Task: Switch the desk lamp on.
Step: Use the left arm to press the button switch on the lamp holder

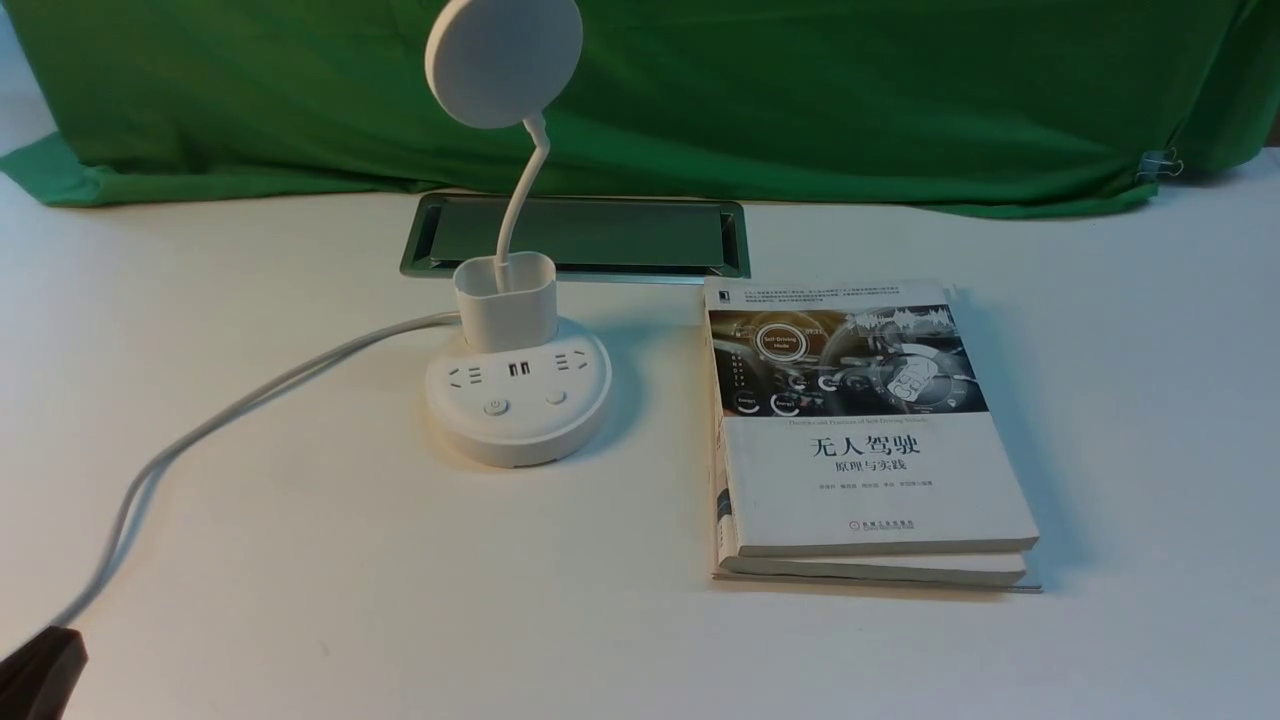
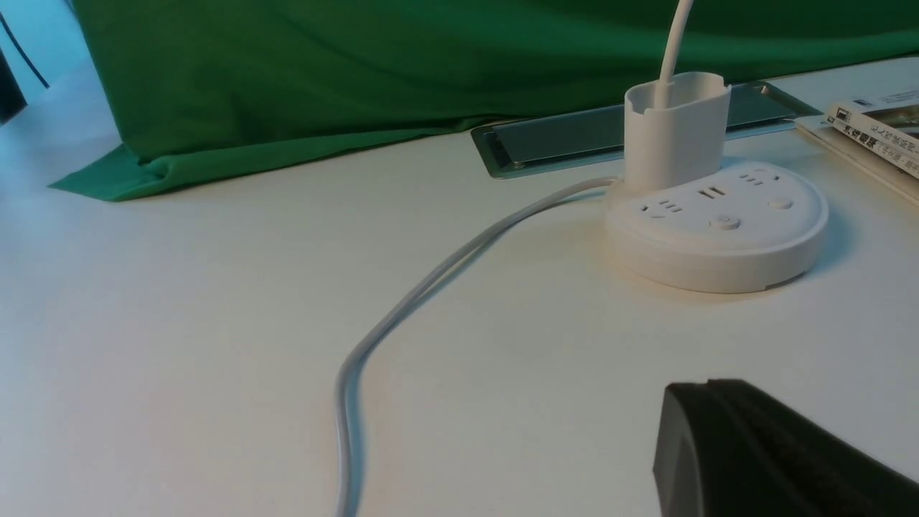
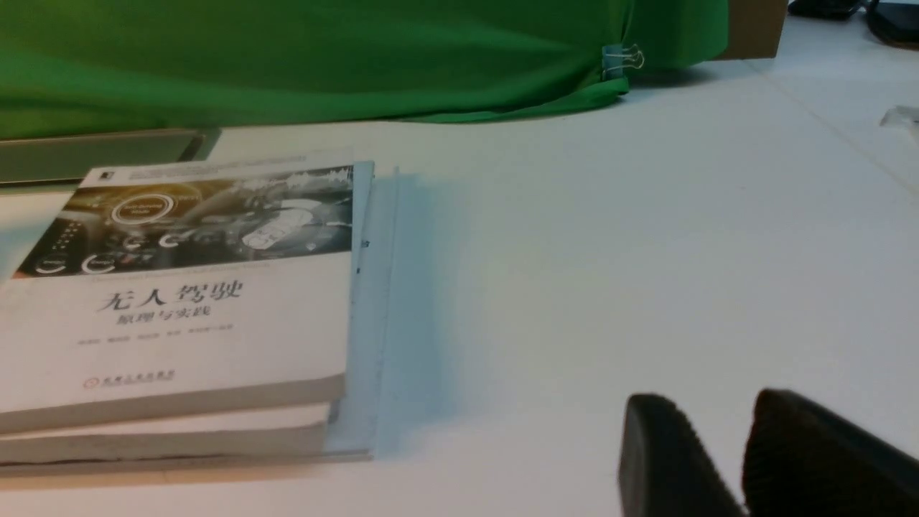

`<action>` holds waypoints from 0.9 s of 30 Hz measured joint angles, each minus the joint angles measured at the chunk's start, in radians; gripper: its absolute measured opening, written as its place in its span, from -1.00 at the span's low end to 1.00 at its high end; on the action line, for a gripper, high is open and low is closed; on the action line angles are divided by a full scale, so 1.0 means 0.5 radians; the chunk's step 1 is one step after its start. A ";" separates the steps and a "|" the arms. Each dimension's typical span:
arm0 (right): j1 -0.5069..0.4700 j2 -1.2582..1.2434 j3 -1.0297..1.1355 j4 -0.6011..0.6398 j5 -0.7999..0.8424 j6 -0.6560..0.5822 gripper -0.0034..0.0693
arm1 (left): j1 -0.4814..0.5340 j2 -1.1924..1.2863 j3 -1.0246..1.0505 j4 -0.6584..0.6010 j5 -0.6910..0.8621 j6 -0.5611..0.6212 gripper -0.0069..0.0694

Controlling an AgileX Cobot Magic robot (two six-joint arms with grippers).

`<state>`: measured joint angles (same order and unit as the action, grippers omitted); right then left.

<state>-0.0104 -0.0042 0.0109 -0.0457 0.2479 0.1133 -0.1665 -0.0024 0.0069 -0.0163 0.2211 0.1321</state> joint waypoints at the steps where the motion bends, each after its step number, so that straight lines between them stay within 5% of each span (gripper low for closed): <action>1: 0.000 0.000 0.000 0.000 0.000 0.000 -0.25 | 0.000 0.000 0.000 0.000 0.000 0.000 -0.81; 8: 0.000 0.000 0.000 0.000 0.000 0.000 -0.25 | 0.000 0.000 0.000 0.060 -0.177 0.021 -0.81; 20: 0.000 0.000 0.000 0.000 -0.002 0.000 -0.25 | 0.000 -0.002 0.000 0.128 -2.092 -0.083 -0.81; 23: 0.000 0.000 0.000 0.000 -0.002 0.000 -0.25 | 0.000 -0.004 -0.039 0.119 -2.199 -0.195 -0.81; 27: 0.000 0.000 0.000 0.000 -0.002 0.000 -0.25 | 0.000 0.010 -0.511 0.129 -1.508 -0.398 -0.81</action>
<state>-0.0104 -0.0042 0.0109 -0.0457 0.2468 0.1133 -0.1665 0.0027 -0.2486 0.0480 -0.5326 -0.0670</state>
